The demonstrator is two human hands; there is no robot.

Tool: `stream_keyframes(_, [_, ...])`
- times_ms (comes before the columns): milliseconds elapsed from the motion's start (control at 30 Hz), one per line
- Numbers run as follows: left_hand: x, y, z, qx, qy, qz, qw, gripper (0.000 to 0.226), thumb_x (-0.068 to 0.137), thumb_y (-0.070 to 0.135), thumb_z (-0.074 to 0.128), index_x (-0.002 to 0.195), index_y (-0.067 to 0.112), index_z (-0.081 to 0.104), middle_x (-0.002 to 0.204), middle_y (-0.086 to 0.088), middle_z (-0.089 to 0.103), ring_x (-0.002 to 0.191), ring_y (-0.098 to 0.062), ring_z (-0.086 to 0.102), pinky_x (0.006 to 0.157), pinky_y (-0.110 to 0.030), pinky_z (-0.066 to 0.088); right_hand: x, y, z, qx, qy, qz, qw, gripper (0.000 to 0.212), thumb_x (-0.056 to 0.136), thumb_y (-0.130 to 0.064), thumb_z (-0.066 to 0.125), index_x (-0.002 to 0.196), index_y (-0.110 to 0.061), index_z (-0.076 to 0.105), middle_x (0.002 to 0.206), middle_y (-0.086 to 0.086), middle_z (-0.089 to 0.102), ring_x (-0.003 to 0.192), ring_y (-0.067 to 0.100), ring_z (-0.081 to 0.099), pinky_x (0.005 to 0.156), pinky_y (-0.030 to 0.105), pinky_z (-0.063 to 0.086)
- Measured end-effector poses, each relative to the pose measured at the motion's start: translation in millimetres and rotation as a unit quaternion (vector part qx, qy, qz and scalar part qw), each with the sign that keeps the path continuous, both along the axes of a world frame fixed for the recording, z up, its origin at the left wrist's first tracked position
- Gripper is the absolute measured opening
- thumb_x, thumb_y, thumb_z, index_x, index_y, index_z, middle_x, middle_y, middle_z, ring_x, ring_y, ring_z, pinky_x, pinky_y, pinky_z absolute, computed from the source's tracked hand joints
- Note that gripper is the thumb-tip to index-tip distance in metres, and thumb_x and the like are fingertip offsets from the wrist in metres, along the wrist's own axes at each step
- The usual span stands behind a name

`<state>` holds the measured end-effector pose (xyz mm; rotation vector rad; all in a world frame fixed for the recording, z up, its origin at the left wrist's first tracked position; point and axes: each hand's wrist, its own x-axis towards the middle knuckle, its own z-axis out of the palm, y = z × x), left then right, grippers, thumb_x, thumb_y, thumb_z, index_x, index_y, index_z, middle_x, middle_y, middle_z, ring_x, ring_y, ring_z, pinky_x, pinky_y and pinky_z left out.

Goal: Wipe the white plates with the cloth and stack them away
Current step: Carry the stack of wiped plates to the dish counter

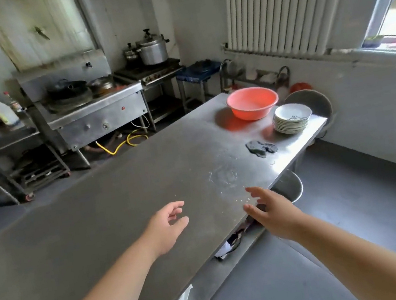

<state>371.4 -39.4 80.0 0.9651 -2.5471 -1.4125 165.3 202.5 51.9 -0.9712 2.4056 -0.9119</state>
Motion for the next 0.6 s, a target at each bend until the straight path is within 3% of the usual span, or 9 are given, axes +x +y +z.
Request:
stream_keyframes(67, [-44.9,-6.5,-5.2,-0.009,-0.005,-0.033,0.999,0.043,0.101,0.024,0.066,0.142,0.031,0.057,0.135,0.006,0.062,0.125,-0.011,0.057,0.102,-0.025,0.04,-30.2,12.0,-2.5,0.002,0.003,-0.039,0.999,0.082,0.082,-0.084,0.047,0.153,-0.043,0.042,0.147,-0.009,0.056,0.132,0.011,0.056,0.11,0.034,0.047])
stream_keyframes(233, [-168.7,-14.5,-17.0,-0.012,0.003,-0.11,0.994,0.044,0.1,0.025,0.069,0.142,0.027,0.059,0.133,0.003,0.063,0.125,-0.015,0.058,0.108,-0.029,0.043,-104.8,45.6,4.6,0.033,0.047,-0.146,0.988,0.061,0.097,-0.061,0.058,0.151,-0.035,0.047,0.146,-0.006,0.059,0.131,0.015,0.057,0.107,0.034,0.047])
stream_keyframes(600, [-397.2,12.6,-29.3,-0.011,0.017,-0.273,0.962,0.042,0.097,0.028,0.072,0.138,0.029,0.061,0.128,0.002,0.066,0.12,-0.019,0.063,0.107,-0.037,0.049,-204.5,130.5,7.2,0.042,0.027,-0.338,0.94,0.065,0.096,-0.062,0.058,0.153,-0.035,0.044,0.144,-0.005,0.059,0.127,0.014,0.059,0.102,0.032,0.048])
